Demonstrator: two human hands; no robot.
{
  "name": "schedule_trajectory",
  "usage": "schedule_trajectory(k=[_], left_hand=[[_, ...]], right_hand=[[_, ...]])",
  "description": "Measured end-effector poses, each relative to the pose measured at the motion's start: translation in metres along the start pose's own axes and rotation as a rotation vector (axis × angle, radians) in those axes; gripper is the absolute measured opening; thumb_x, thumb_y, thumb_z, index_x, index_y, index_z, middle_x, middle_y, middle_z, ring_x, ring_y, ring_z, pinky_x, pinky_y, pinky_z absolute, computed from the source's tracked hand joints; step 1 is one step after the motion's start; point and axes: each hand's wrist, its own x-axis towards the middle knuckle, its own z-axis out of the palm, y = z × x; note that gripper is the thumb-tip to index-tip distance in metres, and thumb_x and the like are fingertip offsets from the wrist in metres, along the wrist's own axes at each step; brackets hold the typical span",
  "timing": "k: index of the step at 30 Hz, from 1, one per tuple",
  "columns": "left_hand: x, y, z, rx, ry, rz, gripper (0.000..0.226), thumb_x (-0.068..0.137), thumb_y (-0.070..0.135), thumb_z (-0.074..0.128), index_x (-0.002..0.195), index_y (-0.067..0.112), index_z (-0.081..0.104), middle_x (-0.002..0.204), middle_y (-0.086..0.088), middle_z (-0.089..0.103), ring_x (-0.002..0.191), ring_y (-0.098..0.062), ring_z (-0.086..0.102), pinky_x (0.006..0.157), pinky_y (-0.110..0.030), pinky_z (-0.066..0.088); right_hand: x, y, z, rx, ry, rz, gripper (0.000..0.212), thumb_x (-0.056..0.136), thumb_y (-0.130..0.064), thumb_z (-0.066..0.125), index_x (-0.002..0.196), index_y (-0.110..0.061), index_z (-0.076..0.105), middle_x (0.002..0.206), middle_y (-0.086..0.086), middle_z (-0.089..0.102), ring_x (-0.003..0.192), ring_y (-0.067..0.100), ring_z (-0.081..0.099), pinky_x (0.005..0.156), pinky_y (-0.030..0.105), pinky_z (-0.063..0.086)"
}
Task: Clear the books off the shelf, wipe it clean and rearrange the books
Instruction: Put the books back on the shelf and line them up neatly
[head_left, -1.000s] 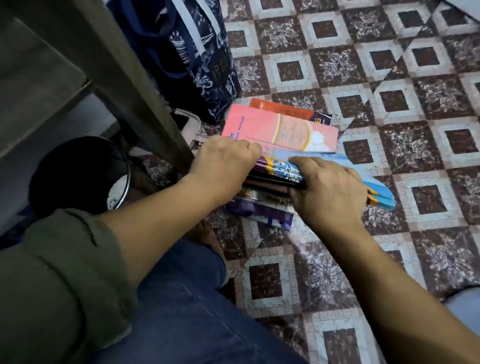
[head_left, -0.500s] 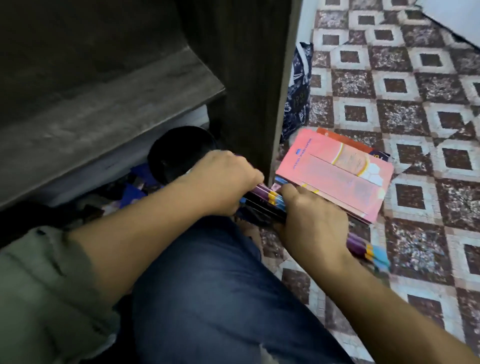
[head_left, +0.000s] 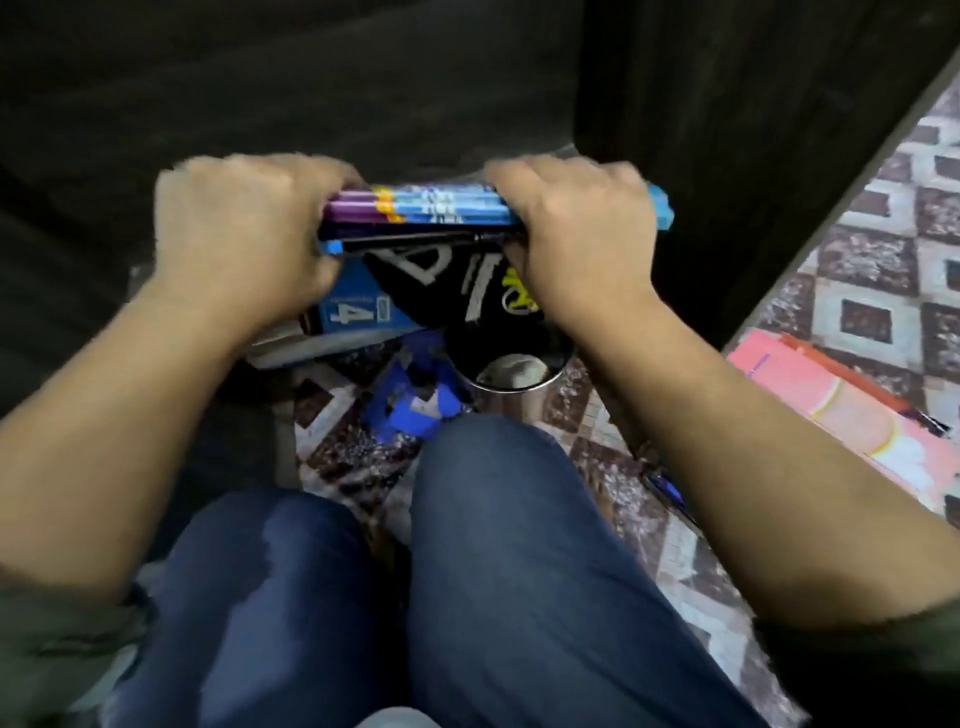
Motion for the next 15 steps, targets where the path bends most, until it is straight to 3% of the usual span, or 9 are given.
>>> schedule_trajectory(k=[4,7,12,15], left_hand=[[-0.003,-0.025,0.034,0.050,0.163,-0.122,0.041,0.073,0.020,0.067,0.113,0.020,0.060,0.093,-0.014,0.066,0.083,-0.040,0.062,0.065,-0.042,0.041],[-0.016,-0.035,0.085,0.066,0.166,-0.157,0.055,0.068,0.015,0.061,0.123,0.015,0.057,0.099,-0.014,0.067,0.085,-0.037,0.063,0.067,-0.041,0.043],[-0.038,-0.031,0.163,-0.053,-0.088,-0.103,0.065,0.049,0.007,0.083,0.111,0.007,0.064,0.088,-0.017,0.069,0.069,-0.034,0.066,0.060,-0.038,0.050],[-0.039,-0.032,0.191,-0.080,-0.150,-0.095,0.071,0.047,0.006,0.087,0.113,0.002,0.062,0.106,-0.020,0.067,0.081,-0.036,0.067,0.067,-0.041,0.052]], right_hand=[[0.032,-0.015,0.042,0.019,0.185,-0.090,0.023,0.080,-0.025,0.062,0.101,-0.027,0.070,0.090,-0.008,0.070,0.084,0.020,0.066,0.073,0.035,0.035],[0.026,-0.018,0.086,0.008,0.200,-0.150,0.025,0.079,-0.018,0.062,0.100,-0.026,0.071,0.093,-0.008,0.071,0.085,0.018,0.067,0.073,0.035,0.034],[-0.022,-0.018,0.148,0.142,-0.310,-0.199,0.039,0.069,-0.026,0.059,0.106,-0.023,0.068,0.095,0.000,0.070,0.084,0.024,0.068,0.074,0.034,0.044],[-0.029,-0.014,0.164,0.193,-0.487,-0.174,0.053,0.063,-0.018,0.076,0.115,-0.023,0.064,0.107,0.002,0.068,0.093,0.028,0.066,0.079,0.038,0.048]])
